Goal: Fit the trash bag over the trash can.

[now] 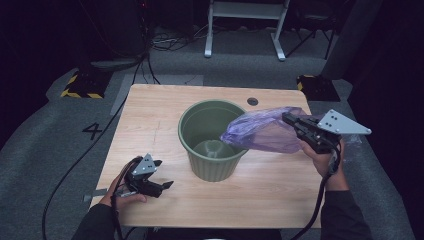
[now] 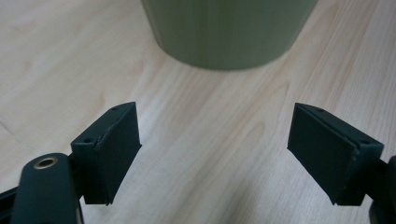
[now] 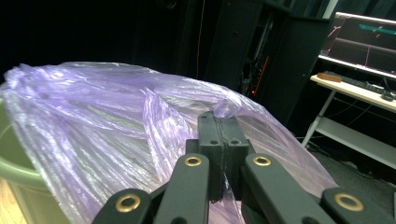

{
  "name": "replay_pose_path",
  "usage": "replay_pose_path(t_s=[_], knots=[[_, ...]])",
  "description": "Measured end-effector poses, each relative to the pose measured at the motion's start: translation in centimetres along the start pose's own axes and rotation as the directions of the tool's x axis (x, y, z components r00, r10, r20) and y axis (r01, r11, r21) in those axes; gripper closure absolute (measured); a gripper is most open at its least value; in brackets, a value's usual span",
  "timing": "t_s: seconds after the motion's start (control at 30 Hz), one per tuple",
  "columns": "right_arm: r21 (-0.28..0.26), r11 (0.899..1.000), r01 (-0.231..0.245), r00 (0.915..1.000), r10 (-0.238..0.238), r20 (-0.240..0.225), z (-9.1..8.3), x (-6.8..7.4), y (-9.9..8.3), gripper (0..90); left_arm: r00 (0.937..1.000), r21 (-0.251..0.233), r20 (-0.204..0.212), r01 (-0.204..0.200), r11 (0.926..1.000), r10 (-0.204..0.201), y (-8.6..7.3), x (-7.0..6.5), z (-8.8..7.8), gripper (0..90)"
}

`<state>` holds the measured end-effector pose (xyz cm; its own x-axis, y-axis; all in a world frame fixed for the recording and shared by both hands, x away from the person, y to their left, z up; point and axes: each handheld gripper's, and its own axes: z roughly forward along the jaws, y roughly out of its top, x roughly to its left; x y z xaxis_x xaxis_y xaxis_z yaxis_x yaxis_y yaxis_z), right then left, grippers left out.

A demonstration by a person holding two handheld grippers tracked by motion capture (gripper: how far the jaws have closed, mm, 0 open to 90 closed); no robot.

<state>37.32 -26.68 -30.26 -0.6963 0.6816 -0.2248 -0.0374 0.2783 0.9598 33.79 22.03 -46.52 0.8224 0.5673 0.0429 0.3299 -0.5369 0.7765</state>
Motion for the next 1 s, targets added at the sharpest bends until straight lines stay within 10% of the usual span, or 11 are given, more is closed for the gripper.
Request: replay_pose_path(t_s=[0.57,0.77,0.8,0.93,1.0], knots=[[0.123,0.985,0.125,0.9913,-0.119,-0.056,4.5,2.3,2.2,89.9,0.9965,-0.249,-0.084,-0.016,0.9683,-0.005,4.3,1.1,-6.8,17.8],[0.143,0.978,0.155,0.9863,-0.145,-0.079,5.9,3.3,2.5,89.9,0.9971,-0.292,-0.073,-0.043,0.9554,0.022,7.1,0.9,-7.9,19.1],[0.149,0.975,0.162,0.9850,-0.150,-0.084,6.4,3.6,2.6,89.9,0.9893,-0.298,-0.133,-0.099,0.9494,0.061,7.9,0.4,-7.6,21.7],[0.157,0.972,0.174,0.9826,-0.160,-0.094,6.9,4.0,2.7,89.9,0.9813,-0.250,-0.155,-0.151,0.9563,0.115,8.9,-0.2,-6.2,23.6],[0.165,0.969,0.184,0.9802,-0.169,-0.104,7.6,4.5,2.9,89.9,0.9913,-0.222,-0.070,-0.125,0.9671,0.112,9.8,-0.1,-5.4,21.9]])
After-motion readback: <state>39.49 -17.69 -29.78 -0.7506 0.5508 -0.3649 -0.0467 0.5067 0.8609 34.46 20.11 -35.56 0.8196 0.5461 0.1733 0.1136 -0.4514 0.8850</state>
